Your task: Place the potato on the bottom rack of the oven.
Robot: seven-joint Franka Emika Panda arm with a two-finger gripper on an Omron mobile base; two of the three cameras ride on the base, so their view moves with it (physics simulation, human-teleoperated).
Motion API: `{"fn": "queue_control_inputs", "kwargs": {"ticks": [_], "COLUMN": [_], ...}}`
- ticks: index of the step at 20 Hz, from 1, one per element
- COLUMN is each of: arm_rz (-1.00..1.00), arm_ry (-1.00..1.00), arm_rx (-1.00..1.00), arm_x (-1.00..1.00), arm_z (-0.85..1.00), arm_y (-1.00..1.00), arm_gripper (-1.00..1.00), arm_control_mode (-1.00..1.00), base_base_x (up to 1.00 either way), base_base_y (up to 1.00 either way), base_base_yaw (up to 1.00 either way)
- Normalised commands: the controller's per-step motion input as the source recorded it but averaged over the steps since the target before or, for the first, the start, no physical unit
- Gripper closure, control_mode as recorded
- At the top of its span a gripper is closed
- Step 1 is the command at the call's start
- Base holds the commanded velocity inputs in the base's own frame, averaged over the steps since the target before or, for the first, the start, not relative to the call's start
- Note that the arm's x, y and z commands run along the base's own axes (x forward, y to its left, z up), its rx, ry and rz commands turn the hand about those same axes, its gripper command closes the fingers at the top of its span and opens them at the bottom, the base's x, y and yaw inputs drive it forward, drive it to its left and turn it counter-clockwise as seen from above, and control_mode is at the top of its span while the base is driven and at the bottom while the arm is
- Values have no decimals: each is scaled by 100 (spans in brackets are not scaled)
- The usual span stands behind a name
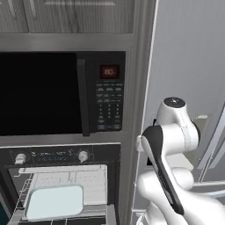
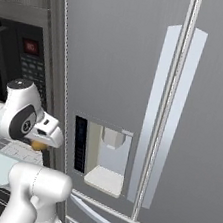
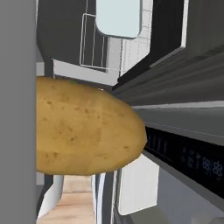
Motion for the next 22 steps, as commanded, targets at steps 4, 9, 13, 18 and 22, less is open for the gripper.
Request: {"fn": "queue_control_inputs", "kwargs": {"ticks": [4, 9, 13, 18, 22], "arm_rz": [0, 0, -1, 4, 4], "arm_ry": [-27, -34, -22, -15, 4], "arm_rx": [-2, 0, 0, 0, -1], "arm_x": [-7, -6, 0, 0, 0], "arm_z": [-3, -30, -51, -83, -70], "arm_y": [100, 100, 100, 100, 100], "arm_gripper": [100, 100, 100, 100, 100], "arm_control_mode": [-100, -100, -100, -100, -100], "base_base_x": [0, 0, 0, 0, 0], "base_base_y": [0, 0, 0, 0, 0], "base_base_yaw": [0, 0, 0, 0, 0]}}
